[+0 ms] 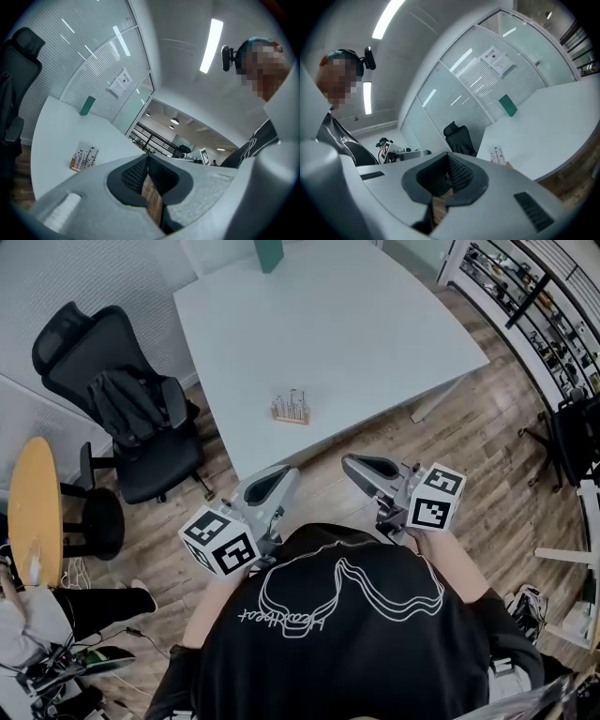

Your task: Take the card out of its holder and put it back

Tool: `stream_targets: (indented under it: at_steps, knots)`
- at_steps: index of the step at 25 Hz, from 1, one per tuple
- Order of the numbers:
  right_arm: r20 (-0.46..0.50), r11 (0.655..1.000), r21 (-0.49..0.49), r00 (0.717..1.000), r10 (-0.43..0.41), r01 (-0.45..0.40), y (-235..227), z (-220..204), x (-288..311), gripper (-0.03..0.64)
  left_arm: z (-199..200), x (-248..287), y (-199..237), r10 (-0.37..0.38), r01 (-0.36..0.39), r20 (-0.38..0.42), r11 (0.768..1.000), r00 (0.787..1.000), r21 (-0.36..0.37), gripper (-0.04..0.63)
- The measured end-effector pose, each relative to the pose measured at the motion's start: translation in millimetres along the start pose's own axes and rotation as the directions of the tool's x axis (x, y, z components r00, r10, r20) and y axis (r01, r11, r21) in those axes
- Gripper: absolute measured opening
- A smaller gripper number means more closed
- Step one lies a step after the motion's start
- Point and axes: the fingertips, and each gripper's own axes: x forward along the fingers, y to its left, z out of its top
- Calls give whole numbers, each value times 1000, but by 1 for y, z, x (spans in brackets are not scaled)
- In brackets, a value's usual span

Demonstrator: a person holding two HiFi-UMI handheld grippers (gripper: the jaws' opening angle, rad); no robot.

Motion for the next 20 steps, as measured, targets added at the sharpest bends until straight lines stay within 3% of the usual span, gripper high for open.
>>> stream_targets:
  at_steps: [8,13,20]
  knots:
    - [-78,999,-35,996,38,-41,-43,23,22,9,11,26,34,114,-113,22,993,993,-47,14]
    - [-114,997,-78,994,-2,-7,-94,35,38,9,16,45,59,221,-218,55,974,974,-56,14]
    - [-153,988,-150,988,24,-47,-126,38,60,11,17,52,71,308,-304,97,951,946,-55,14]
